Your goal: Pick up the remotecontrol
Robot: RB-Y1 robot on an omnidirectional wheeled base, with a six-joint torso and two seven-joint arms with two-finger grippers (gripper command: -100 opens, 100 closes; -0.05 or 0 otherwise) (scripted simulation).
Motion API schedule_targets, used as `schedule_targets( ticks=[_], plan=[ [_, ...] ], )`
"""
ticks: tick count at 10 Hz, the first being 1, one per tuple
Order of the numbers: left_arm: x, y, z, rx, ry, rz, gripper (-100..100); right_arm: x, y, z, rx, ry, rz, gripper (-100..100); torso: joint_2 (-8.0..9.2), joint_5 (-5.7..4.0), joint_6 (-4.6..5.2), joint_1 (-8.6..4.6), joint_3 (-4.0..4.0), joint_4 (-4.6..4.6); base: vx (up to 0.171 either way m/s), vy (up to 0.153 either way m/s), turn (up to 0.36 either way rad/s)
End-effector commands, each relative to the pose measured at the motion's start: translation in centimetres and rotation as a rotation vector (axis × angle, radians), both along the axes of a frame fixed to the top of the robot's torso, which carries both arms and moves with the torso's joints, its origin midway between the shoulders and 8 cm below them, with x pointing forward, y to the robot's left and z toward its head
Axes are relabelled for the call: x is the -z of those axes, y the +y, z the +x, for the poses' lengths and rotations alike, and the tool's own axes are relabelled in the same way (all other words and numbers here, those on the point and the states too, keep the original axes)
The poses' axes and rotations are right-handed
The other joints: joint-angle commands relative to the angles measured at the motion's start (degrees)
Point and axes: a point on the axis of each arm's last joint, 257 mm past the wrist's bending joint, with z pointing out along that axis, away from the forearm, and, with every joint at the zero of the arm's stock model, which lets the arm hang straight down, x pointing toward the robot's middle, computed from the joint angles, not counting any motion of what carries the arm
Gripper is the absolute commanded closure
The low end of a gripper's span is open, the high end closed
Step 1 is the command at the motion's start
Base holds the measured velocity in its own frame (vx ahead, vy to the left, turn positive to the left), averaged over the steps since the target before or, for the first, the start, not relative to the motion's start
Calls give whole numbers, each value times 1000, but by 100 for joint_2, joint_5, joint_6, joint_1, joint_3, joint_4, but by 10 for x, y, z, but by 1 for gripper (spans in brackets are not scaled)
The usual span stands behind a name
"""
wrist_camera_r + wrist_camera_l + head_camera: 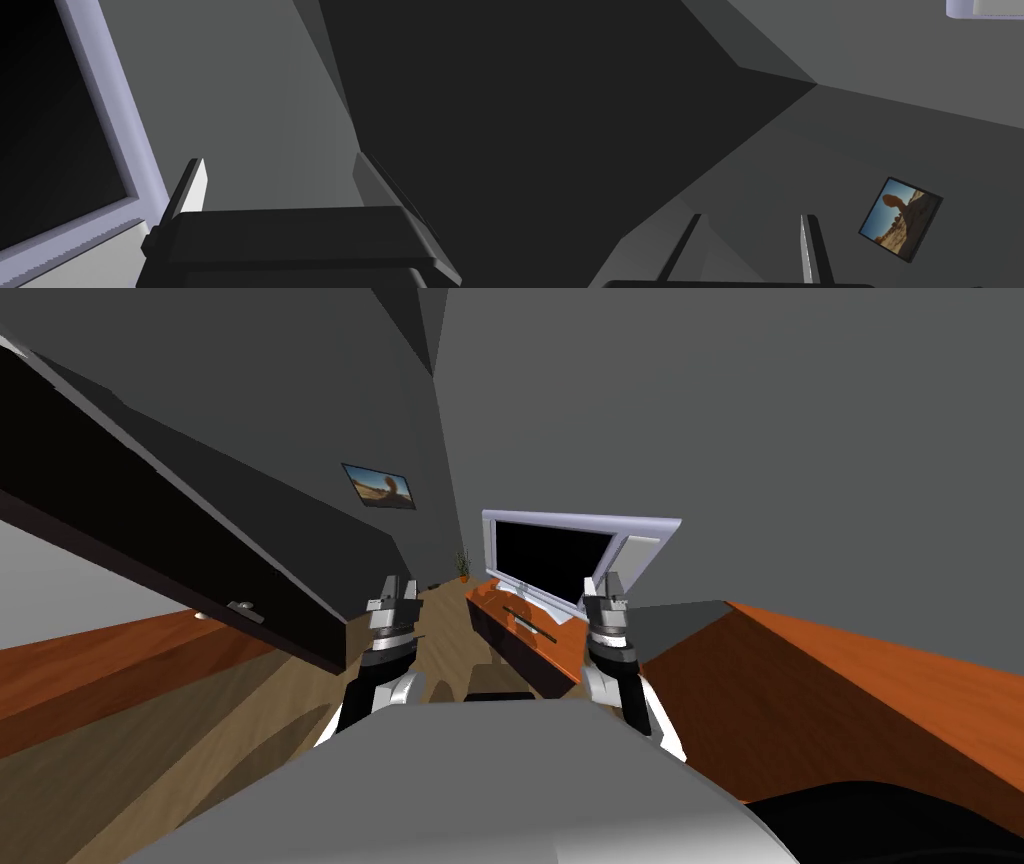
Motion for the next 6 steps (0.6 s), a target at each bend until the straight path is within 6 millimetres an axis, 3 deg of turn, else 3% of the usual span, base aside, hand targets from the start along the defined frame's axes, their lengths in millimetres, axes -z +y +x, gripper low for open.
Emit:
schedule_targets(
  ticks=[1,6],
  plan=[
    [0,0,0,0,0,0,0,16,-2,9,37,47,-79,-100,0,0,0,0,0,0,25,59,120],
    [0,0,0,0,0,0,0,91,-30,43,198,230,-355,-100,-13,3,0,12,-8,-3,45,86,152]
  ],
)
